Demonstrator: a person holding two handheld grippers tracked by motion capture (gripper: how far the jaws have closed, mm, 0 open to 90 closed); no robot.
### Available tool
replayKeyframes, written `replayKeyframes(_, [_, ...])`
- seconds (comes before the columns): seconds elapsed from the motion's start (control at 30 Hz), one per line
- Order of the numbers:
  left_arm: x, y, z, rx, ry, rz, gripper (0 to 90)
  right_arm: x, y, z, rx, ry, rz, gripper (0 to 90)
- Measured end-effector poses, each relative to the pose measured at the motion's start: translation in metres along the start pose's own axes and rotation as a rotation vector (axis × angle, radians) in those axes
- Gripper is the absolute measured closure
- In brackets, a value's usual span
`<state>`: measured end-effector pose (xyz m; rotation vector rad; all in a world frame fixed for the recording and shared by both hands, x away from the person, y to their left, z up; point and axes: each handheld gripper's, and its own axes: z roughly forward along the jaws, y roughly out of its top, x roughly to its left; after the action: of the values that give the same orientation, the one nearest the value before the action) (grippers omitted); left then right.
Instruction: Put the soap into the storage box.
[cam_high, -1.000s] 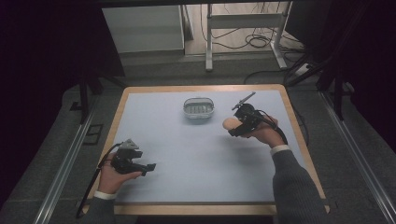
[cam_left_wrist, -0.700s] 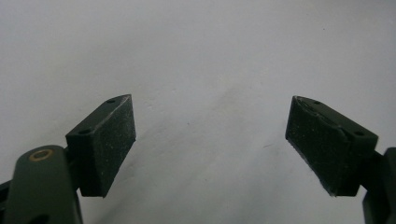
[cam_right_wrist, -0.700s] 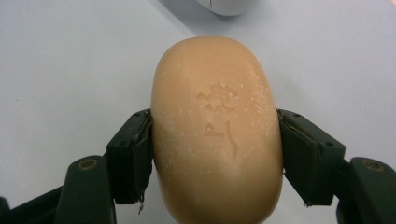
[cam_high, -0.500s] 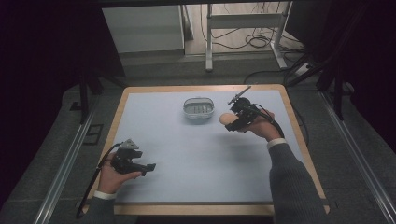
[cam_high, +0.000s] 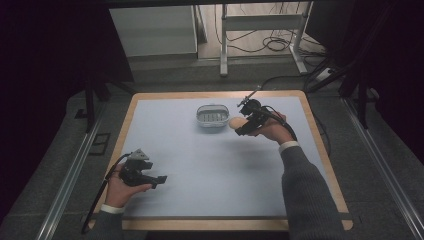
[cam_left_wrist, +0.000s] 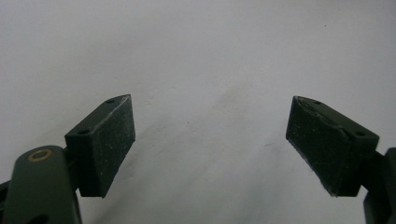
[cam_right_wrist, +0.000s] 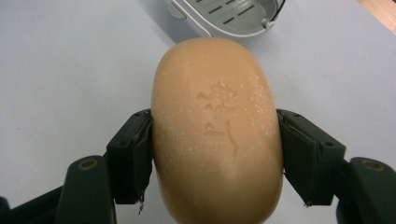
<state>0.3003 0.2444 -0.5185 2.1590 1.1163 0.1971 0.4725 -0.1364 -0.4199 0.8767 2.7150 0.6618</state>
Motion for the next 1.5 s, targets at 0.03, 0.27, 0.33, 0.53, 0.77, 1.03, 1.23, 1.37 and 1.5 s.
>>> replayKeyframes(0.03, [0.0, 0.0, 0.0, 0.0, 0.0, 0.0, 15.9, 0.0, 0.0, 0.0, 0.0, 0.0, 0.0, 32.0])
replayKeyframes(0.27, [0.0, 0.0, -0.001, -0.003, 0.001, -0.001, 15.8, -0.001, 0.011, 0.008, 0.009, 0.005, -0.01, 32.0])
replayKeyframes(0.33, [0.001, 0.0, -0.001, -0.002, -0.001, 0.0, 15.8, -0.001, 0.015, 0.011, 0.014, 0.005, -0.012, 32.0])
replayKeyframes(0.53, [0.001, 0.0, -0.001, -0.003, -0.004, 0.001, 15.7, -0.002, 0.024, 0.02, 0.022, 0.008, -0.019, 32.0])
replayKeyframes(0.77, [0.003, -0.001, -0.001, -0.001, -0.002, -0.005, 15.6, -0.003, 0.03, 0.026, 0.024, 0.015, -0.017, 32.0])
replayKeyframes(1.03, [0.003, -0.001, -0.001, -0.001, 0.0, -0.005, 15.6, -0.004, 0.035, 0.031, 0.02, 0.021, -0.02, 32.0])
replayKeyframes(1.23, [0.003, -0.001, -0.001, 0.0, 0.002, -0.003, 15.6, -0.008, 0.035, 0.034, 0.019, 0.019, -0.005, 32.0])
replayKeyframes(1.37, [0.003, -0.001, -0.001, 0.001, 0.002, -0.003, 15.6, -0.012, 0.036, 0.037, 0.019, 0.017, 0.002, 32.1])
replayKeyframes(1.5, [0.003, -0.001, 0.0, 0.004, -0.002, -0.004, 15.6, -0.015, 0.038, 0.04, 0.009, 0.016, 0.011, 32.0])
